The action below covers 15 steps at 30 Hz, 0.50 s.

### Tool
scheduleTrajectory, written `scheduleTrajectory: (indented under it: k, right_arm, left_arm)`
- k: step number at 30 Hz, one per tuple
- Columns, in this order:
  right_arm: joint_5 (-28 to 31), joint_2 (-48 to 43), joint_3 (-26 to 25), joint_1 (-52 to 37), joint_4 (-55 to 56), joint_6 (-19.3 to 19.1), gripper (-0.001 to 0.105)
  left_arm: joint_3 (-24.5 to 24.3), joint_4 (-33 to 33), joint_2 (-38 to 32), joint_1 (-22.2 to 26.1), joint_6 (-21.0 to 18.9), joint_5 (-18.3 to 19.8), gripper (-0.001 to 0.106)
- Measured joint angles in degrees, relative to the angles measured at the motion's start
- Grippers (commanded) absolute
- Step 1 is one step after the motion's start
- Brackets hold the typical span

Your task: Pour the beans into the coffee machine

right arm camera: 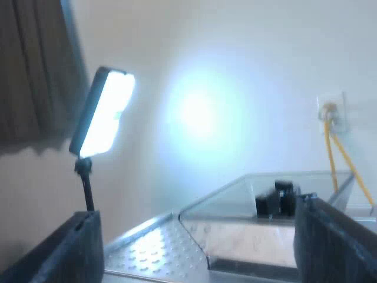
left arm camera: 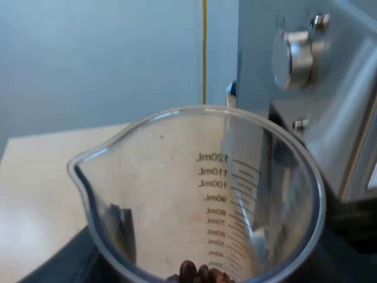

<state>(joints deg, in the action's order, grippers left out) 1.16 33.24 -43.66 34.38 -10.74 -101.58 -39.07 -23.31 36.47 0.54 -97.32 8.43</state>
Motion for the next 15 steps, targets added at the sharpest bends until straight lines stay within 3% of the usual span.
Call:
scheduleTrajectory:
  k: [8,15]
  right_arm:
    - [-0.01,-0.19,0.00,0.00,0.23,0.00,0.068]
    - [0.16,-0.19,0.00,0.00,4.16,0.00,0.068]
  left_arm:
    - [-6.40,-0.33,0.56,0.00,0.00,0.00,0.047]
    - [-15.97,-2.89,6.75,0.00,0.00,0.00,0.047]
